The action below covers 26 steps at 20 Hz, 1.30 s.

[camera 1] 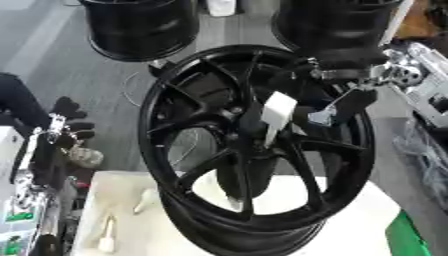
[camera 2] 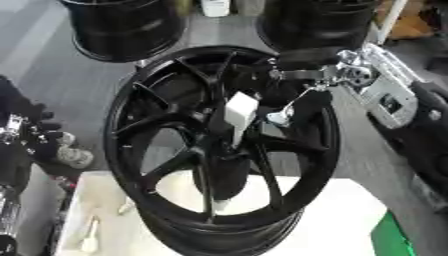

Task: Pull the pin out of the wheel hub.

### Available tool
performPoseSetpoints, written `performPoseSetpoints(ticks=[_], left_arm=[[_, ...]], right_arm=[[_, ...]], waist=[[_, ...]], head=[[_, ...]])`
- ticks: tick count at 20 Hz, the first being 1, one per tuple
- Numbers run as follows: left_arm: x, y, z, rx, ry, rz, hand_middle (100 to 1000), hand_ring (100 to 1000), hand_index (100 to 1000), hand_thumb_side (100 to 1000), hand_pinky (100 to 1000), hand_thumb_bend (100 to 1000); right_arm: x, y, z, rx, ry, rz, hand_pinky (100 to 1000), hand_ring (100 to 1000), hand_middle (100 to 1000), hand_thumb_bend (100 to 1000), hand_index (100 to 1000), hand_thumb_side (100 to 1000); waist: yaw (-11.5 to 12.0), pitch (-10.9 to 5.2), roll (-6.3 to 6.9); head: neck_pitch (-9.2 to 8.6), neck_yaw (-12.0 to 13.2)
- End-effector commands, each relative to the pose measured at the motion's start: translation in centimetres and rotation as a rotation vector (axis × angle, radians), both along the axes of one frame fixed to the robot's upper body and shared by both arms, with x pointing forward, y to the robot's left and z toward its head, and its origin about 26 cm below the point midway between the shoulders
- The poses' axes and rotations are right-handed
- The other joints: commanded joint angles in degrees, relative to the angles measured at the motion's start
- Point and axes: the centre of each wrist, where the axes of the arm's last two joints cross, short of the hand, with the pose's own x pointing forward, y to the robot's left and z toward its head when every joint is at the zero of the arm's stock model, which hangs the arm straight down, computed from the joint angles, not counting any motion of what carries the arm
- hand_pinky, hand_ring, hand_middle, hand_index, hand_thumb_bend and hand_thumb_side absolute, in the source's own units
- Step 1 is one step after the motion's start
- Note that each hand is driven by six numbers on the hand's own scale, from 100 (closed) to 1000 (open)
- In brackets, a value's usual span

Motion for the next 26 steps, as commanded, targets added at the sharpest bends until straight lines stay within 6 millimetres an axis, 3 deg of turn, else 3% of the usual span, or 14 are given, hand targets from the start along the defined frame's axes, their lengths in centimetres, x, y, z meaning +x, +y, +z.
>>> performPoseSetpoints(ticks=[1,26], left_arm=[[0.1,0.2,1.0,0.020,-0.031,-0.001,620,610,741,633,652,544],[0.2,0.1,1.1,0.018,-0.033,-0.001,617,610,741,631,652,549]], right_arm=[[-0.1,-0.1,0.7,-0.231,-0.037,0.243,761,669,907,100,976,518],[-0.4,1.6,0.5,-0.213,-0.027,0.273,753,659,894,100,933,398]], waist=[[0.1,-0.35,0.14],[0.5,-0.12,0.09]], head=[[-0.11,0.1],[-0.11,-0.1]])
